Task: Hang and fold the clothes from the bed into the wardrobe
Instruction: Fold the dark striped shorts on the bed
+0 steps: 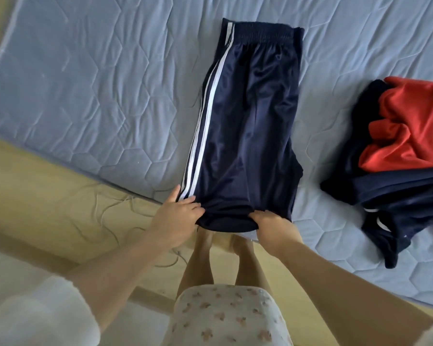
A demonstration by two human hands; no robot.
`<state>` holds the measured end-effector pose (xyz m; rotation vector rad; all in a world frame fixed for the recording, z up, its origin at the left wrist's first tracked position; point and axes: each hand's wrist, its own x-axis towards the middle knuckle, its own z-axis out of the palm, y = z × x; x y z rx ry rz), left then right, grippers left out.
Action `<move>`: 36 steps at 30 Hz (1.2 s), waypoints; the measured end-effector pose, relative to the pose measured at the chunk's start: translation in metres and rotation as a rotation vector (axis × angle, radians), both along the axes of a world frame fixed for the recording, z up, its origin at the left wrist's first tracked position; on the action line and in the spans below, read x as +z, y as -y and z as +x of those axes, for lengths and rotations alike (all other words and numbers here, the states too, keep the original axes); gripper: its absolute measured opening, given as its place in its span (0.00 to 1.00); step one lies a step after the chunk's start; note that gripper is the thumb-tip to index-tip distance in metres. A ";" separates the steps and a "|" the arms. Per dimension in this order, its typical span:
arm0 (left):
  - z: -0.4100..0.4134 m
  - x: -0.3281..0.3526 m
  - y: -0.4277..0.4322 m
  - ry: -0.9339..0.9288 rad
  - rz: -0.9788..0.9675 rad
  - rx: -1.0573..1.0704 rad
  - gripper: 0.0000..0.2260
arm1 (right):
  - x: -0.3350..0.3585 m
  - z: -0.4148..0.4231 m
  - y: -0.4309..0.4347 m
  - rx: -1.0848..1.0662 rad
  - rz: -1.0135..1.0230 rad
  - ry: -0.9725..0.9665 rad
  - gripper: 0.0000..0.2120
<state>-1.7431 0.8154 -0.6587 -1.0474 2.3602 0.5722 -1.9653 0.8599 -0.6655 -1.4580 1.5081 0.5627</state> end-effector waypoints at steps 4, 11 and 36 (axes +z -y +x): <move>-0.003 0.035 0.008 0.145 0.419 0.128 0.17 | 0.036 -0.003 -0.004 -0.026 0.232 0.061 0.21; -0.009 0.098 0.023 0.242 0.946 0.360 0.06 | 0.096 -0.008 -0.002 -0.103 0.379 0.157 0.17; -0.052 -0.014 0.125 -0.212 0.408 1.314 0.43 | 0.002 -0.069 0.109 -1.201 -0.027 0.095 0.41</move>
